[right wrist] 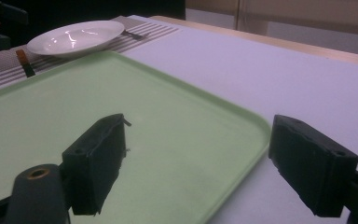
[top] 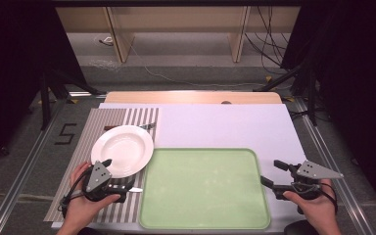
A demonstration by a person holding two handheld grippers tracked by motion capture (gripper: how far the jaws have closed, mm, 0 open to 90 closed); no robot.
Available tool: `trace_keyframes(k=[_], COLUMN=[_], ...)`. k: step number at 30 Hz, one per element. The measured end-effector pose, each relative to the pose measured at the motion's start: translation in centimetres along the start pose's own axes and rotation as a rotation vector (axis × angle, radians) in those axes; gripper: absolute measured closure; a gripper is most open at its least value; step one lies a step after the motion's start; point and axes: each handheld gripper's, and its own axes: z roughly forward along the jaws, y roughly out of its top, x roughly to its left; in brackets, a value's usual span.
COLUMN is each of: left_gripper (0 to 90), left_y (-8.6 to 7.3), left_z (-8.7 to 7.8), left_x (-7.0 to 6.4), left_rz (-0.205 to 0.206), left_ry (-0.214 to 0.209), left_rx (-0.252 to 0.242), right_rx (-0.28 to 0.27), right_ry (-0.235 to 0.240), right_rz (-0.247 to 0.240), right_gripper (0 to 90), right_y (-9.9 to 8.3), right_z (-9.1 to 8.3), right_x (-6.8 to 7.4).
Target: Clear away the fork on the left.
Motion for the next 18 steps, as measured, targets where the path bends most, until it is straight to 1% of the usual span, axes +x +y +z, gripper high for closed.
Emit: trace_keyframes(k=[3, 4, 7, 9, 10, 12, 14, 15, 16, 17, 18], left_gripper=[0.0, 0.0, 0.0, 0.0, 0.1, 1.4, 6.4, 12.5, 12.5, 16.4, 17.8], left_y=[0.0, 0.0, 0.0, 0.1, 0.3, 0.5, 1.2, 1.6, 2.0, 2.5, 2.9], left_z=[0.0, 0.0, 0.0, 0.0, 0.0, 0.1, 0.3, 0.4, 0.7, 1.0, 1.3], left_x=[0.1, 0.1, 0.2, 0.1, -0.1, -0.1, -0.2, -0.1, 0.0, 0.2, 0.3], left_rz=[0.01, 0.015, 0.015, 0.005, -0.024, -0.024, -0.024, -0.027, -0.037, -0.04, -0.049], left_ry=[-0.009, -0.001, -0.002, -0.003, -0.004, -0.001, 0.002, 0.005, 0.004, 0.008, 0.01], left_rx=[-0.003, -0.007, -0.007, -0.009, 0.004, 0.006, 0.013, 0.016, 0.021, 0.025, 0.031], right_rx=[0.002, -0.001, -0.001, -0.001, 0.002, 0.002, 0.004, 0.007, 0.007, 0.007, 0.008], right_ry=[-0.003, -0.002, -0.002, -0.004, -0.005, -0.006, -0.008, -0.01, -0.01, -0.01, -0.012], right_rz=[-0.005, -0.003, -0.004, -0.002, -0.003, -0.003, -0.003, 0.001, 0.001, 0.001, 0.001], right_gripper=[19.9, 19.9, 19.9, 19.9, 19.9, 19.8, 19.8, 19.8, 19.8, 19.8, 19.8], right_y=[0.0, 0.0, 0.0, 0.0, 0.0, 0.0, 0.0, 0.0, 0.0, 0.0, 0.0], right_z=[0.0, 0.0, 0.0, 0.0, 0.0, 0.0, 0.1, 0.1, 0.1, 0.0, 0.0], right_x=[0.0, 0.1, 0.1, 0.1, 0.0, 0.0, 0.0, -0.1, -0.1, -0.1, -0.1])
